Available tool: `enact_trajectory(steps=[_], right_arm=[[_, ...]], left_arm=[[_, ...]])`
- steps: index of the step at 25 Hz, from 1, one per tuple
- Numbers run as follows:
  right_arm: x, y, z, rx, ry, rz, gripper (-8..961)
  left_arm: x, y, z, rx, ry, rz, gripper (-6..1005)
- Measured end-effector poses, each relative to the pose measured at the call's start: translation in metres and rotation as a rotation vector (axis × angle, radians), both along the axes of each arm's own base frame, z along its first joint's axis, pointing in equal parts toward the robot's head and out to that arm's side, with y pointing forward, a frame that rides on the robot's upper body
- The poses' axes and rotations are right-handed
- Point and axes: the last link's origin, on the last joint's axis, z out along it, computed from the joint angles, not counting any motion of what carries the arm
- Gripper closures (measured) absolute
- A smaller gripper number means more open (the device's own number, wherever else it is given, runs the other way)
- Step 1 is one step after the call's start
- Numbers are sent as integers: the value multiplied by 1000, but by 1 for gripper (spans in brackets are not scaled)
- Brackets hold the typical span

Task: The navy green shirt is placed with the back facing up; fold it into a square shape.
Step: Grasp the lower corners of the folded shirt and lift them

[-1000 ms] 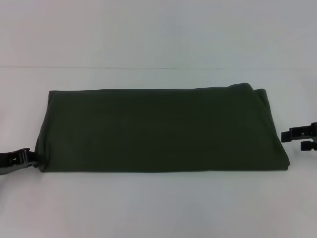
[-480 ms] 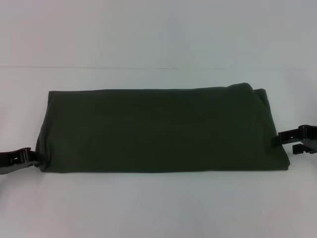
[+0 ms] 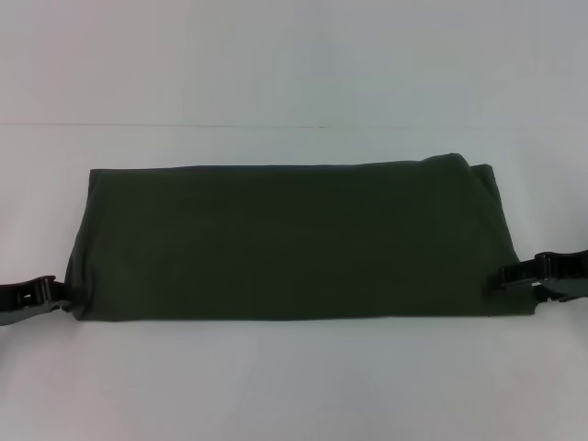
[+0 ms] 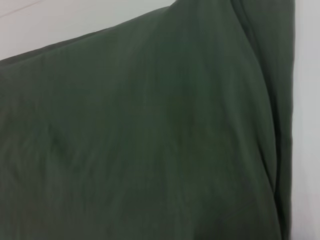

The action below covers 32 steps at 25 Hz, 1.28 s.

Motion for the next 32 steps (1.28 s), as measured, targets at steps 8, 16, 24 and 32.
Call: enact_trajectory(steps=[8,16,24,32], right_arm=[[-1,0,-1,0,0,6,193],[-1,-1,-2,-7,4,3,460],[-1,-1,-2,-7,4,3,650],[-1,-2,-1,-18,2,9,938]], left_arm=[[-1,-1,0,4,-1,4,994],[-1,-1,1,8,-2,6,994],[-1,-1,1,9,-1,5,995],[-1,-1,1,5,-2,5,995]])
